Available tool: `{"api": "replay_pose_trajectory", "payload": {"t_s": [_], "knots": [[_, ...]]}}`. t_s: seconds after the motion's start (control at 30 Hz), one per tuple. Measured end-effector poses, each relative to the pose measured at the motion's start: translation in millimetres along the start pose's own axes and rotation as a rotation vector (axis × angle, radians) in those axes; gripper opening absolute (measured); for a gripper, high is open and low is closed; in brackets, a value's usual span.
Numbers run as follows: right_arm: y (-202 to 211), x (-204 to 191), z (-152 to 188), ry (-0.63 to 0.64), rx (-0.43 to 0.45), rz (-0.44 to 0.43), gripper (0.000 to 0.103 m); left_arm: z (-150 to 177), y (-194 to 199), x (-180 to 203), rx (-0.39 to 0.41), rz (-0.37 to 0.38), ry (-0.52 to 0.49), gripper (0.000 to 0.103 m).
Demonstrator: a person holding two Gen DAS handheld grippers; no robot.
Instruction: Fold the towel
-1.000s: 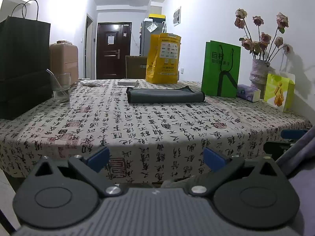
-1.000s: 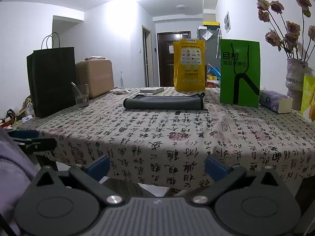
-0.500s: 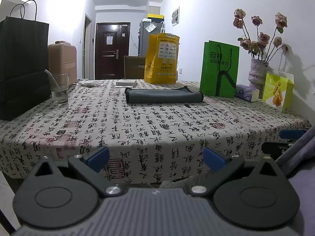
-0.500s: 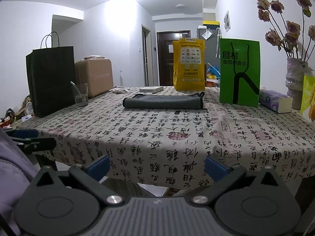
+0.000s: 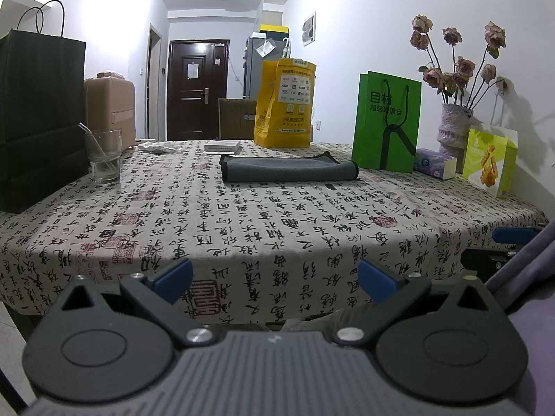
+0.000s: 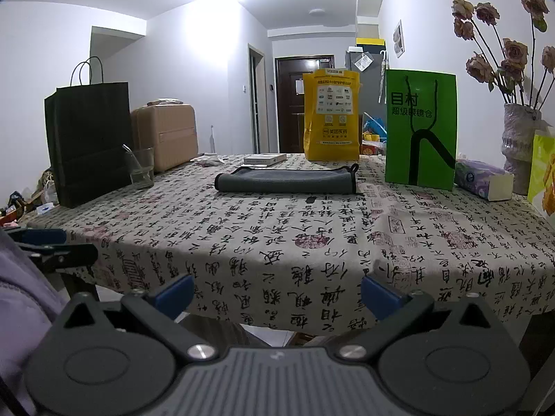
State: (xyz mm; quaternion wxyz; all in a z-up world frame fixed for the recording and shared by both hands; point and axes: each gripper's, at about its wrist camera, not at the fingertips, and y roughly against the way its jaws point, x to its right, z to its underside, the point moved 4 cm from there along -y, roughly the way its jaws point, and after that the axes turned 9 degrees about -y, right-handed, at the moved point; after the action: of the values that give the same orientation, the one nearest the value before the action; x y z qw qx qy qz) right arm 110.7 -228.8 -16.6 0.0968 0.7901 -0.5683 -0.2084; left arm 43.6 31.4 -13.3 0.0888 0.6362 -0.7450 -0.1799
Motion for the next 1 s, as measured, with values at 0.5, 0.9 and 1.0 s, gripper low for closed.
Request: {"api": "replay_pose_trajectory", "payload": {"t_s": [0.5,0.9,1.0], "knots": [[0.4,-2.7,-1.4,0.005,0.006,0.004,0.103,0.5,-0.4,-2.1,0.002,-0.004,-0.002,0.103],[-0.6,-2.6,-2.7,0.005,0.005,-0.003,0.103,-0.1,-0.6,-3.0,0.003,-0.004,-0.003,0.103],[-0.6,-2.7,-2.7,0.006,0.006,-0.003,0.103,-1.4,-1.2,-4.1,0.004,-0.004,-0.003,0.103]]}}
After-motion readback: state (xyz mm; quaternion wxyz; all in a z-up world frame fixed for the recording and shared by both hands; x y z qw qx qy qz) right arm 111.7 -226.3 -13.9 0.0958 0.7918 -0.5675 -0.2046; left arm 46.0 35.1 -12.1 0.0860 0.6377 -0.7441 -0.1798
